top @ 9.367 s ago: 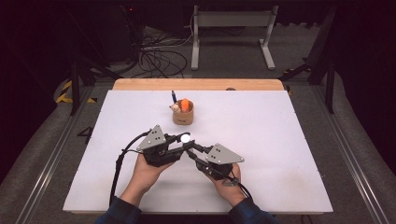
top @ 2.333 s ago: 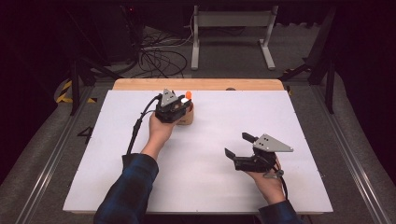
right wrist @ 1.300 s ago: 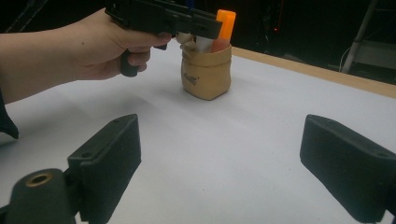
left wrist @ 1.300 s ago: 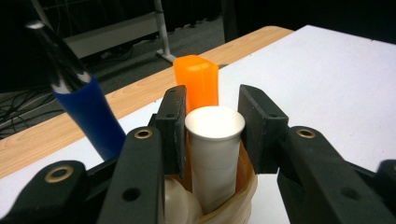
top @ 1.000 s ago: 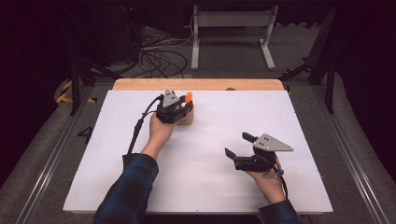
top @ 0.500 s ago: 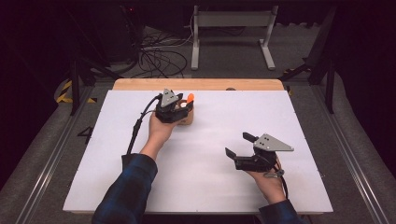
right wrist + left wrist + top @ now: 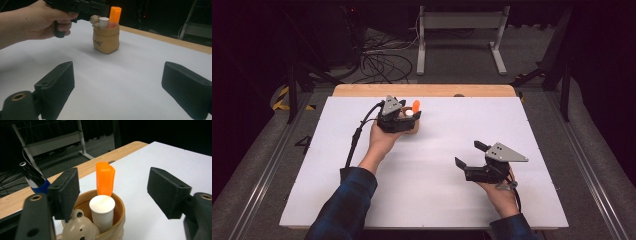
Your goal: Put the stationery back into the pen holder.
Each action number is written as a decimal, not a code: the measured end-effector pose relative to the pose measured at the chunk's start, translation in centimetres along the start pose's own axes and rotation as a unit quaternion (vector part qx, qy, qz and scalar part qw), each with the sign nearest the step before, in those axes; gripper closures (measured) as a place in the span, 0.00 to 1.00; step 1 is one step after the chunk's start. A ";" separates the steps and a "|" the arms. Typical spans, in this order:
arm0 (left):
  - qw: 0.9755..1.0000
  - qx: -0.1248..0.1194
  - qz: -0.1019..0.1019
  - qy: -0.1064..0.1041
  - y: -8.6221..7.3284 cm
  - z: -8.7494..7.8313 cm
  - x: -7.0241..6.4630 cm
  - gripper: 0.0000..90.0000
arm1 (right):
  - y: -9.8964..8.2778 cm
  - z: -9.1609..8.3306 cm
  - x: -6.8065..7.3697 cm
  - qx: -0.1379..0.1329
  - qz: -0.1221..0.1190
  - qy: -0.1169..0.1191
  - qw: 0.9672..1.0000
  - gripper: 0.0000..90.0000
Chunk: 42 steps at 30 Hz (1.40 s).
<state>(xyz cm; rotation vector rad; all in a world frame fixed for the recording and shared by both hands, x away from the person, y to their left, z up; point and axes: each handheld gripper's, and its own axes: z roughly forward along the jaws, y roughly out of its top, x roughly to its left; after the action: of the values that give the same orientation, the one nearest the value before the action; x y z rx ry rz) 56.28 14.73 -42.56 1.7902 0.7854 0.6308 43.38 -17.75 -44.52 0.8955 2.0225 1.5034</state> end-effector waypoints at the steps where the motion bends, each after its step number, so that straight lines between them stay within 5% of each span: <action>1: 1.000 -0.002 0.000 0.000 0.1 -0.1 -0.1 0.26 | 0.0 0.0 0.0 0.000 0.001 -0.001 1.000 0.12; 9: 1.000 -0.010 0.001 -0.006 0.3 -1.4 -0.5 0.15 | 0.0 0.0 -0.1 -0.003 0.003 0.001 1.000 0.08; 42: 0.999 -0.032 0.005 -0.021 -1.3 -6.7 -0.9 0.08 | -0.2 -0.4 -0.8 -0.001 0.004 -0.016 1.000 0.02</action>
<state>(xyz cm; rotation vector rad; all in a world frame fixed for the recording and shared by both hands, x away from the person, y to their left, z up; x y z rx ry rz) 50.49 18.39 -41.65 1.7450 0.7217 0.6166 43.61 -18.61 -44.63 0.9221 1.9959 1.4868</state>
